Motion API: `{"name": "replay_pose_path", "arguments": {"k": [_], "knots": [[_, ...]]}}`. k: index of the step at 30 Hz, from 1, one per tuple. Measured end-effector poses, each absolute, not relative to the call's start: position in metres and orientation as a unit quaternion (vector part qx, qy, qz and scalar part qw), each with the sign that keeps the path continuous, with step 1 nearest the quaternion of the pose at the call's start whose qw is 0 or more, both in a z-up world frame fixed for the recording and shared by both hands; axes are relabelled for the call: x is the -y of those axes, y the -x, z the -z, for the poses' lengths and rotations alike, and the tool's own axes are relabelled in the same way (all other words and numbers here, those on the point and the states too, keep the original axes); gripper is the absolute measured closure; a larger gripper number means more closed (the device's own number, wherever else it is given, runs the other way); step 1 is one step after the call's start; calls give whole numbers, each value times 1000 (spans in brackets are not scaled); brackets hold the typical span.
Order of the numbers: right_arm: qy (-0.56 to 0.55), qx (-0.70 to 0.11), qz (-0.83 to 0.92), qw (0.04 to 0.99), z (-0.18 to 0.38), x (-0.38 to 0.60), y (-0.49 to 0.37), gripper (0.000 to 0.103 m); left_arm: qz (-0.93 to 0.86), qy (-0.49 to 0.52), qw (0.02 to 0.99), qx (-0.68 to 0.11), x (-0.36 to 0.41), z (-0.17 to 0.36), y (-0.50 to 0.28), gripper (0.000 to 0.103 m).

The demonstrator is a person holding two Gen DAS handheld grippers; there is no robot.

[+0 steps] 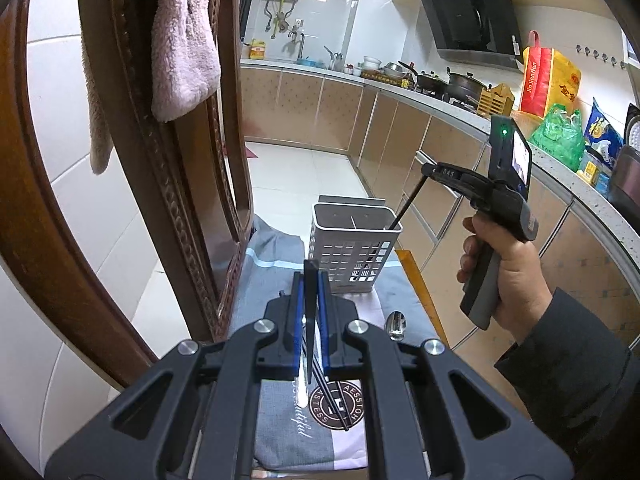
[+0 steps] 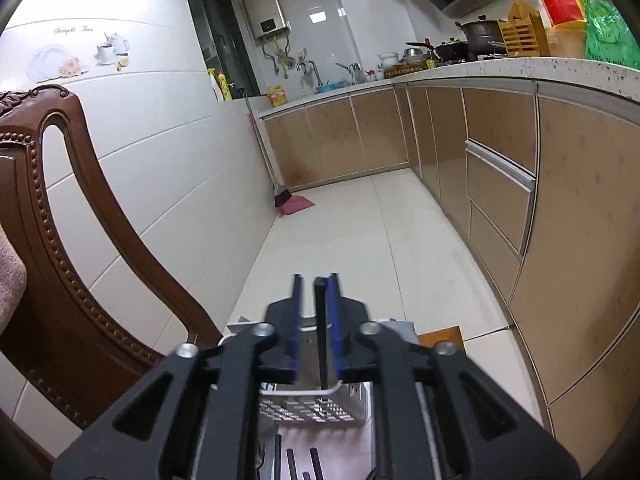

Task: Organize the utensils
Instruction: 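Lower the chopstick into the basket and open the right tool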

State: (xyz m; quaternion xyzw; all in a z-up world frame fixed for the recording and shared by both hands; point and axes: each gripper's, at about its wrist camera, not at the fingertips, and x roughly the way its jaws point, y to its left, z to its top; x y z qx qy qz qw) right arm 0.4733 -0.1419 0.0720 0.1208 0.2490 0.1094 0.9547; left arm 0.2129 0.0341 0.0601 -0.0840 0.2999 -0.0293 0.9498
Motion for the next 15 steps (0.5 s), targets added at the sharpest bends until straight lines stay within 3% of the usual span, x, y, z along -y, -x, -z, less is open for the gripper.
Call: {"name": "replay_pose_path", "arguments": {"k": [2, 15], "knots": [[-124, -250, -111, 954, -75, 145, -466, 53, 30, 82, 950, -299, -33, -61, -213, 96], [-111, -225, -167, 954, -41, 195, -327, 31, 34, 80, 948, -307, -31, -55, -213, 96]]}}
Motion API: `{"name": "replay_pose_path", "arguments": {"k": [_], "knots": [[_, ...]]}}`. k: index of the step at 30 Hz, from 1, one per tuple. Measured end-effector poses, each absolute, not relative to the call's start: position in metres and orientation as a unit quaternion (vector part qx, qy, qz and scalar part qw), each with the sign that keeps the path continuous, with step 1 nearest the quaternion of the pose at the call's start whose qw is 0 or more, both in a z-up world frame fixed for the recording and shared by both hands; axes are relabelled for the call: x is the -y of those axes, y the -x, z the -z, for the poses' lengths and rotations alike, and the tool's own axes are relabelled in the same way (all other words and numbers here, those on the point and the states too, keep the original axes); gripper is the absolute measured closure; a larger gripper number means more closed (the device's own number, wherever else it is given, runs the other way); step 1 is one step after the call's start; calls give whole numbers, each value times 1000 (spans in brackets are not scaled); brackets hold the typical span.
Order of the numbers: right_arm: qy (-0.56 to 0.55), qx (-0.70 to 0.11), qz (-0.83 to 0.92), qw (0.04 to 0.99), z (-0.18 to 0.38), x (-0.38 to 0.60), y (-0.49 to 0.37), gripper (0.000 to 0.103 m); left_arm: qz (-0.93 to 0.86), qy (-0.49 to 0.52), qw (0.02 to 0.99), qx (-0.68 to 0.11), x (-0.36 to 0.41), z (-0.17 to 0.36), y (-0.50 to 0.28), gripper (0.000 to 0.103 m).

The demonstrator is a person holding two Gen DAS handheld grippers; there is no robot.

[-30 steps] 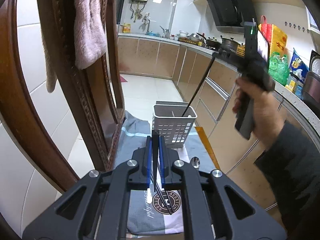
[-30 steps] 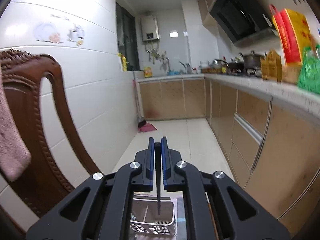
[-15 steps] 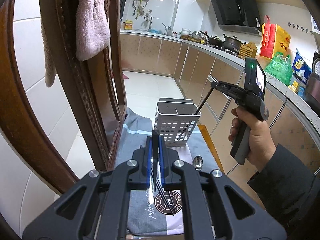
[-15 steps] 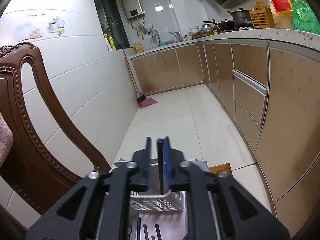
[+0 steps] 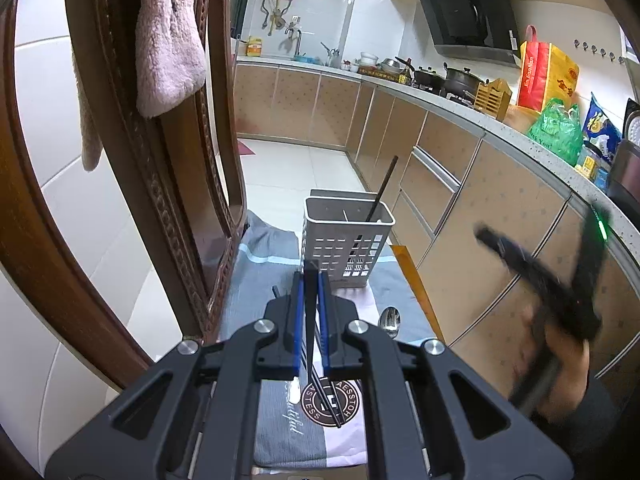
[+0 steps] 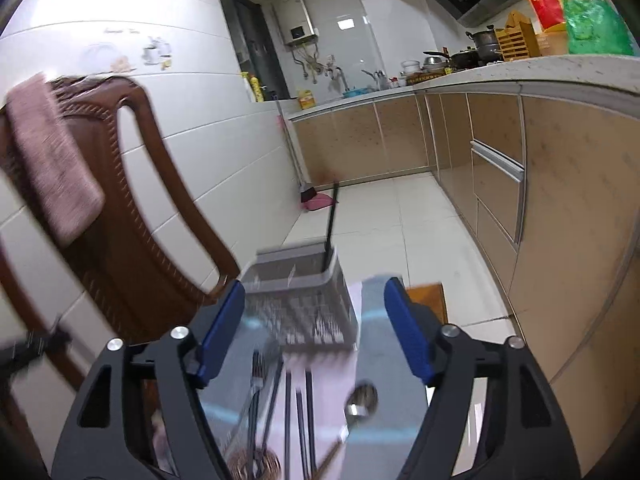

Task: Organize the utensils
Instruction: 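Lower the chopstick into the basket and open the right tool, then lower the chopstick into the basket and open the left tool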

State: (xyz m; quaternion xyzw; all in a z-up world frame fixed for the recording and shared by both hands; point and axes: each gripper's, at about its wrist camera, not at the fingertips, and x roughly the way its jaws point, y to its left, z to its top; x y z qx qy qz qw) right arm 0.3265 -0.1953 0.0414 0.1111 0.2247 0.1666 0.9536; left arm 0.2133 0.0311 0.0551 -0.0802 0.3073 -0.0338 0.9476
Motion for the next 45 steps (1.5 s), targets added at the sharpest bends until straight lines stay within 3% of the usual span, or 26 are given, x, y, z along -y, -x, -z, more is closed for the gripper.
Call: {"name": "replay_pose_path", "arguments": {"k": [9, 27, 35, 45], "knots": [[-133, -272, -124, 945, 58, 237, -249, 30, 33, 75, 943, -323, -18, -56, -226, 96], [-143, -260, -143, 944, 54, 254, -247, 30, 11, 91, 968, -235, 1, -162, -353, 96], [-150, -267, -148, 940, 56, 252, -254, 30, -3, 114, 964, -241, -1, -128, -416, 96], [-150, -280, -156, 935, 61, 246, -263, 30, -1, 143, 949, -280, -2, -32, -434, 95]]}}
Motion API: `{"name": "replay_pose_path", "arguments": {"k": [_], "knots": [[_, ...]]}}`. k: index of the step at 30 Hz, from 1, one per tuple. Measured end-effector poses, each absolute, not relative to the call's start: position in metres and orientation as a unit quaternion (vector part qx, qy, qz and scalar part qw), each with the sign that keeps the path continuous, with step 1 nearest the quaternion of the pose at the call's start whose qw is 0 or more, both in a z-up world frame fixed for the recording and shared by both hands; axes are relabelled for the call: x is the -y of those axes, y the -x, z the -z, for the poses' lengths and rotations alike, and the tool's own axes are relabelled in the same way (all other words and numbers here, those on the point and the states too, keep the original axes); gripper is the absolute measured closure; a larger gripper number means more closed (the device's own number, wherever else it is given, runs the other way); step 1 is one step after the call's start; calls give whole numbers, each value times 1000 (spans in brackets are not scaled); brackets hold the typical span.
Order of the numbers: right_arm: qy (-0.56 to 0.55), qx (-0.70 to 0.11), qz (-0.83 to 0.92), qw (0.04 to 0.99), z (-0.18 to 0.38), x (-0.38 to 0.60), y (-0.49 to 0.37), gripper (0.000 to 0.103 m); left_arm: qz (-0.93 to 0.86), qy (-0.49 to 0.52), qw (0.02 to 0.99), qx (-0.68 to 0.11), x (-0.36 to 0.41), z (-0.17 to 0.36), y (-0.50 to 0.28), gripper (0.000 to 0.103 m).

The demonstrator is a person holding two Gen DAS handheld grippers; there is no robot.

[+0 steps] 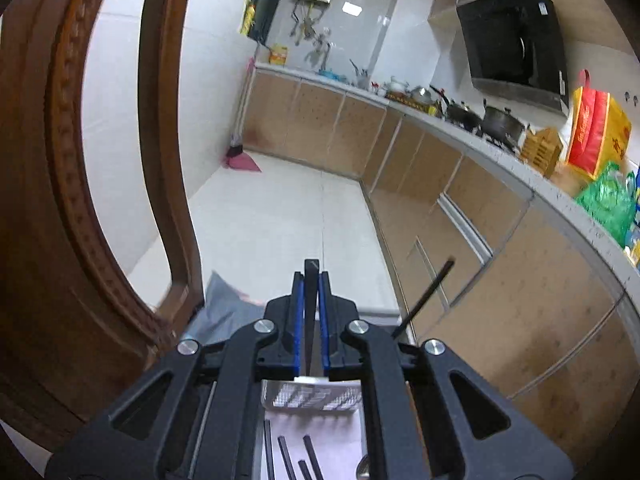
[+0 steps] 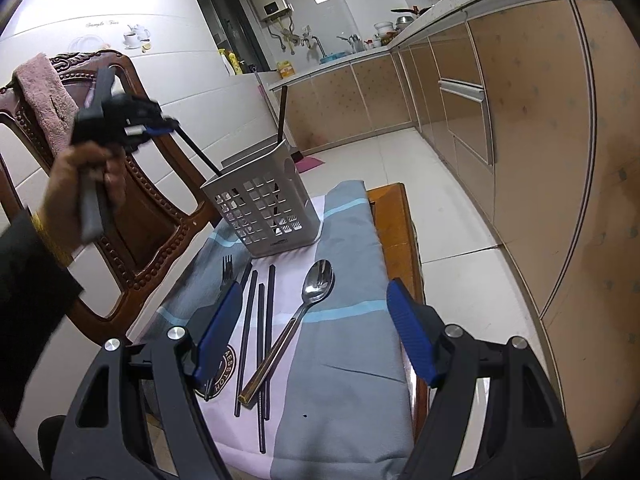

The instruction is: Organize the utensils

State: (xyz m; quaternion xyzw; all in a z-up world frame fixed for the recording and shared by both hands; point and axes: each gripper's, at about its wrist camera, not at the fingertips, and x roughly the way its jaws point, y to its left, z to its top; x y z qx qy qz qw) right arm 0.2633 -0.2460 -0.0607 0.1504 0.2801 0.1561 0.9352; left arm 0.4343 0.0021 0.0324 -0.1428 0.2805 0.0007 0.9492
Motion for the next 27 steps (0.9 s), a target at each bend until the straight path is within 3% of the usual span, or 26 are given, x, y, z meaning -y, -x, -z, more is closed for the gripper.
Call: {"name": "replay_pose_path", "arguments": {"k": [5, 7, 9, 10, 27], "knots": [[-146, -281, -159, 935, 60, 241, -263, 30, -8, 140, 944, -299, -2, 3, -428, 95], [-142, -280, -161, 936, 60, 239, -262, 30, -4, 136, 942, -307, -1, 11, -424, 84], [-139, -280, -162, 936, 60, 237, -262, 30, -3, 135, 944, -302, -5, 15, -413, 34], [-138, -281, -164, 936, 60, 236, -263, 30, -3, 136, 945, -296, -6, 16, -406, 26], [-116, -268, -203, 934, 55, 221, -247, 30, 64, 70, 944, -316, -1, 70, -208, 17]]}}
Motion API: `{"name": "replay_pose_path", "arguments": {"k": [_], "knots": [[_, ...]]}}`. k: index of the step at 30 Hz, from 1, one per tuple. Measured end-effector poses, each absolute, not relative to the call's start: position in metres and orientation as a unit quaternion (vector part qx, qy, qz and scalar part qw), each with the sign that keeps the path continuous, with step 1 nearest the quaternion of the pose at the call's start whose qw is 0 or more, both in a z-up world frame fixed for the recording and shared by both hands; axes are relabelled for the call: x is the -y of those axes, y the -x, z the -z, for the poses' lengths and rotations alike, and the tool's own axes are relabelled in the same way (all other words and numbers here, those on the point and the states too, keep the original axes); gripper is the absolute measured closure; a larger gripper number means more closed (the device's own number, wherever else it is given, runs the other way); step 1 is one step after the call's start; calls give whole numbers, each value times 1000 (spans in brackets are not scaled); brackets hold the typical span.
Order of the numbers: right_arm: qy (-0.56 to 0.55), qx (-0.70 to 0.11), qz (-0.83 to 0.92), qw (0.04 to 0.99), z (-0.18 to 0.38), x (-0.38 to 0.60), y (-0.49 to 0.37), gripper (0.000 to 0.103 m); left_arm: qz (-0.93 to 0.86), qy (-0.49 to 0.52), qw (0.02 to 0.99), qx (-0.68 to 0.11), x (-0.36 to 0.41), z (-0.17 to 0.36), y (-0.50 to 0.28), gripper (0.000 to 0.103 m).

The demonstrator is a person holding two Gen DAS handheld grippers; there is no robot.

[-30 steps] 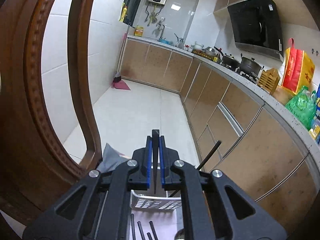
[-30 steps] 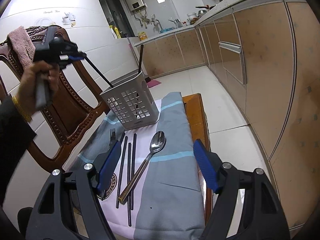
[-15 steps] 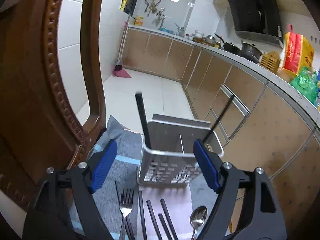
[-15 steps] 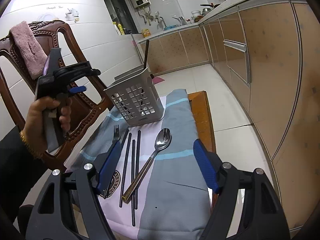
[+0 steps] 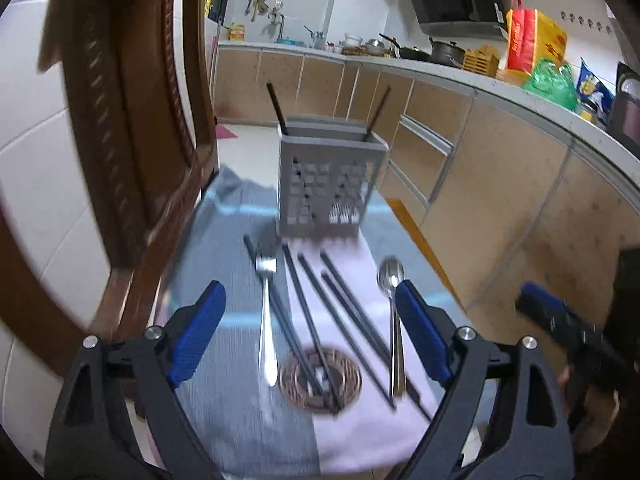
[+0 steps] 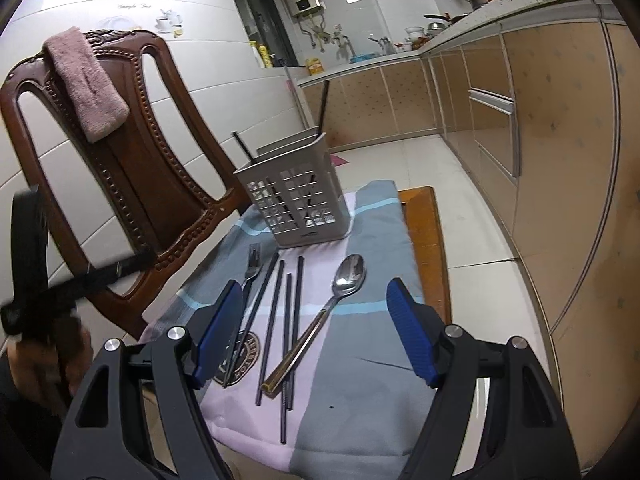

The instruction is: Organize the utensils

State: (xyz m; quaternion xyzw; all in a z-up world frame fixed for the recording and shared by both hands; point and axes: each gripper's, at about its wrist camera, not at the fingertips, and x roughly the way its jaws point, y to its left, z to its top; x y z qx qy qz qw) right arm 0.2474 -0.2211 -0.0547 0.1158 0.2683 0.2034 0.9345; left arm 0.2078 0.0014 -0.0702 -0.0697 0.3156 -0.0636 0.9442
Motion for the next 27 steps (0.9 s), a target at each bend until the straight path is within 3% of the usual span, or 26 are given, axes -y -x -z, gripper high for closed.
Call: {"name": "replay_pose_path", "arguments": {"k": [9, 27], "knots": [[-96, -251, -194, 943, 54, 216, -213, 30, 36, 66, 940, -333, 0, 104, -170, 17], [-66, -251, -177, 949, 61, 206, -205, 30, 30, 76, 940, -331, -7, 105, -167, 17]]}}
